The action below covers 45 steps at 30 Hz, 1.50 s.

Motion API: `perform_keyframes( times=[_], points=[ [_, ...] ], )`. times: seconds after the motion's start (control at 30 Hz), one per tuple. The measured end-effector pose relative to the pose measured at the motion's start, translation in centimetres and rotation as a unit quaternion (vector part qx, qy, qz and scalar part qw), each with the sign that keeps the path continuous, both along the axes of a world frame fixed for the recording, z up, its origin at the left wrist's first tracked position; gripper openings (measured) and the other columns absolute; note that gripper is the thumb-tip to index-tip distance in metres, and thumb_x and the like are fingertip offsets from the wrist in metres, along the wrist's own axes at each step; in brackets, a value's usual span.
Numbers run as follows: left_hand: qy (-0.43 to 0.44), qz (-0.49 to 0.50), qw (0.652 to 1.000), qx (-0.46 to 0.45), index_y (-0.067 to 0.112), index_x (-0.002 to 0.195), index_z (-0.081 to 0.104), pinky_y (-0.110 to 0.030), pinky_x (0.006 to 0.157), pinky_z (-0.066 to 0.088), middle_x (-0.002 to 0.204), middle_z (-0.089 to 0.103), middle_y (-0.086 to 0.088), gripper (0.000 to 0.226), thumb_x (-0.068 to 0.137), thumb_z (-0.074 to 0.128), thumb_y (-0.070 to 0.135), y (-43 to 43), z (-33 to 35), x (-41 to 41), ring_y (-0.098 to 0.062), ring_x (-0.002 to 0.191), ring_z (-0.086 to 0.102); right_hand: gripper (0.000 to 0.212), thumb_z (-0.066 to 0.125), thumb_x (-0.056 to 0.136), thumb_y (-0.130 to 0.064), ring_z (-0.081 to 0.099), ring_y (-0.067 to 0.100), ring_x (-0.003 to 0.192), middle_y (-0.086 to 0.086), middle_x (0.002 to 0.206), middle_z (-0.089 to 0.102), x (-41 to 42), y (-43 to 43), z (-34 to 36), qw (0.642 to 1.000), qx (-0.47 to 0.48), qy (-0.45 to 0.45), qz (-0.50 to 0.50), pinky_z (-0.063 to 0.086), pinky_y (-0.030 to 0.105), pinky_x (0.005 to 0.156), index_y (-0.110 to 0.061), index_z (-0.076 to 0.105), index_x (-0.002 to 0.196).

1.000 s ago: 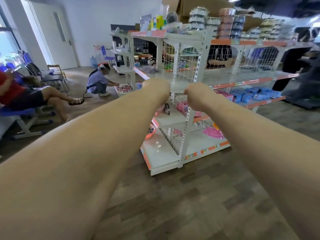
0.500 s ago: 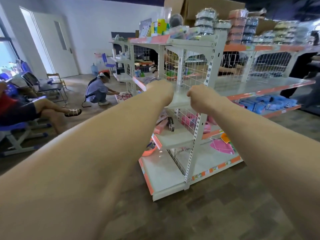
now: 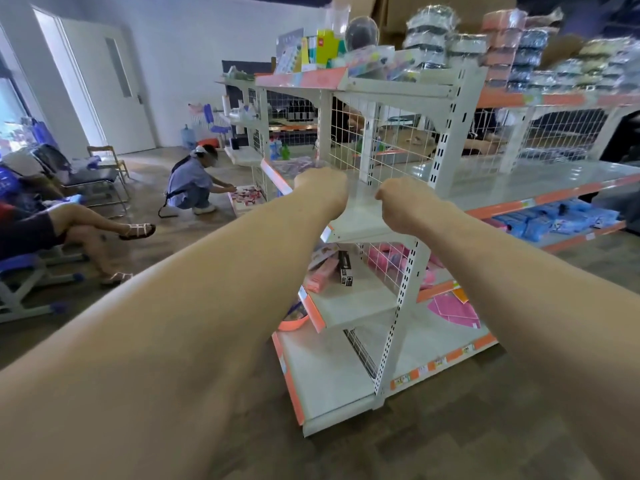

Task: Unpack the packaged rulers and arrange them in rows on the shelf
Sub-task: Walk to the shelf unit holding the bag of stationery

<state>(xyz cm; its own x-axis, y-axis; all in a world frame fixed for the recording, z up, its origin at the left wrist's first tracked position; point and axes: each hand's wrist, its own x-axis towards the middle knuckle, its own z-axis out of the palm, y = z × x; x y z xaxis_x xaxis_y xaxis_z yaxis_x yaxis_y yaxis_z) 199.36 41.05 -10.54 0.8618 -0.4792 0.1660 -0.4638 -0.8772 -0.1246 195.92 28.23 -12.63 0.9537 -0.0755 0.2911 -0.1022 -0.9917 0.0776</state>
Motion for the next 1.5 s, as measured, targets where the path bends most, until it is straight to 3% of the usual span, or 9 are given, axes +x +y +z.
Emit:
perform_keyframes(
  times=[0.23, 0.37, 0.53, 0.77, 0.97, 1.17, 1.3, 1.5],
  points=[
    [-0.011, -0.012, 1.0, -0.002, -0.001, 0.124, 0.053, -0.039, 0.081, 0.044, 0.127, 0.056, -0.018, 0.037, 0.088, 0.046, -0.005, -0.5, 0.1, 6.7, -0.035, 0.112, 0.055, 0.039, 0.038, 0.087, 0.007, 0.061, 0.035, 0.105, 0.016, 0.118, 0.063, 5.2, -0.5, 0.5, 1.0, -0.019, -0.004, -0.018, 0.053, 0.044, 0.088, -0.002, 0.061, 0.117],
    [-0.028, -0.039, 0.999, 0.001, 0.006, 0.13, 0.051, -0.036, 0.072, 0.04, 0.12, 0.058, -0.016, 0.046, 0.086, 0.044, -0.007, -0.1, 0.0, 11.3, -0.033, 0.107, 0.057, 0.039, 0.038, 0.088, 0.007, 0.061, 0.034, 0.104, 0.017, 0.117, 0.063, 9.1, 0.3, 0.6, 0.999, -0.026, -0.009, -0.041, 0.054, 0.04, 0.084, -0.003, 0.061, 0.118],
    [-0.024, -0.065, 0.997, 0.023, 0.002, 0.122, 0.055, -0.041, 0.08, 0.044, 0.123, 0.057, -0.018, 0.035, 0.088, 0.046, -0.005, 0.9, 0.1, 16.7, -0.036, 0.111, 0.056, 0.039, 0.038, 0.09, 0.007, 0.057, 0.036, 0.109, 0.021, 0.123, 0.059, 13.9, 2.3, 0.4, 0.997, -0.005, 0.006, -0.073, 0.05, 0.039, 0.089, -0.001, 0.057, 0.123],
    [-0.034, -0.104, 0.994, 0.02, 0.0, 0.126, 0.052, -0.039, 0.085, 0.044, 0.13, 0.054, -0.017, 0.034, 0.092, 0.046, -0.002, 3.0, 0.7, 23.6, -0.035, 0.117, 0.054, 0.04, 0.039, 0.09, 0.004, 0.053, 0.037, 0.117, 0.021, 0.127, 0.055, 20.2, 4.9, 0.5, 0.99, 0.021, 0.003, -0.138, 0.046, 0.039, 0.095, -0.003, 0.055, 0.126],
    [-0.027, -0.143, 0.989, 0.034, 0.002, 0.123, 0.052, -0.037, 0.077, 0.043, 0.125, 0.056, -0.017, 0.033, 0.09, 0.048, -0.002, 3.7, -0.1, 28.2, -0.035, 0.112, 0.056, 0.041, 0.042, 0.091, 0.003, 0.052, 0.037, 0.118, 0.019, 0.131, 0.054, 23.9, 6.5, -0.2, 0.983, 0.023, 0.009, -0.182, 0.043, 0.037, 0.092, -0.006, 0.054, 0.129],
    [-0.011, -0.173, 0.984, 0.039, -0.004, 0.116, 0.054, -0.037, 0.077, 0.045, 0.119, 0.059, -0.018, 0.027, 0.09, 0.047, -0.004, 2.4, -1.1, 32.3, -0.035, 0.108, 0.058, 0.041, 0.04, 0.09, 0.004, 0.052, 0.039, 0.117, 0.02, 0.129, 0.055, 26.9, 5.6, -1.1, 0.983, 0.002, 0.001, -0.183, 0.044, 0.04, 0.091, -0.005, 0.055, 0.128],
    [-0.013, -0.189, 0.981, 0.038, -0.001, 0.121, 0.052, -0.038, 0.082, 0.045, 0.119, 0.057, -0.016, 0.032, 0.089, 0.047, -0.004, 0.5, -1.8, 34.9, -0.036, 0.112, 0.056, 0.04, 0.041, 0.088, 0.005, 0.055, 0.038, 0.112, 0.02, 0.123, 0.059, 29.1, 3.8, -1.6, 0.982, -0.003, -0.002, -0.189, 0.045, 0.038, 0.087, -0.004, 0.058, 0.123],
    [-0.036, -0.207, 0.976, 0.058, 0.001, 0.123, 0.051, -0.035, 0.077, 0.041, 0.121, 0.057, -0.016, 0.036, 0.088, 0.048, -0.004, -3.4, -2.0, 40.1, -0.034, 0.112, 0.056, 0.038, 0.046, 0.088, 0.005, 0.058, 0.034, 0.106, 0.017, 0.118, 0.06, 34.4, 0.3, -1.8, 0.973, 0.012, 0.012, -0.229, 0.046, 0.034, 0.084, -0.006, 0.058, 0.122]
  ],
)
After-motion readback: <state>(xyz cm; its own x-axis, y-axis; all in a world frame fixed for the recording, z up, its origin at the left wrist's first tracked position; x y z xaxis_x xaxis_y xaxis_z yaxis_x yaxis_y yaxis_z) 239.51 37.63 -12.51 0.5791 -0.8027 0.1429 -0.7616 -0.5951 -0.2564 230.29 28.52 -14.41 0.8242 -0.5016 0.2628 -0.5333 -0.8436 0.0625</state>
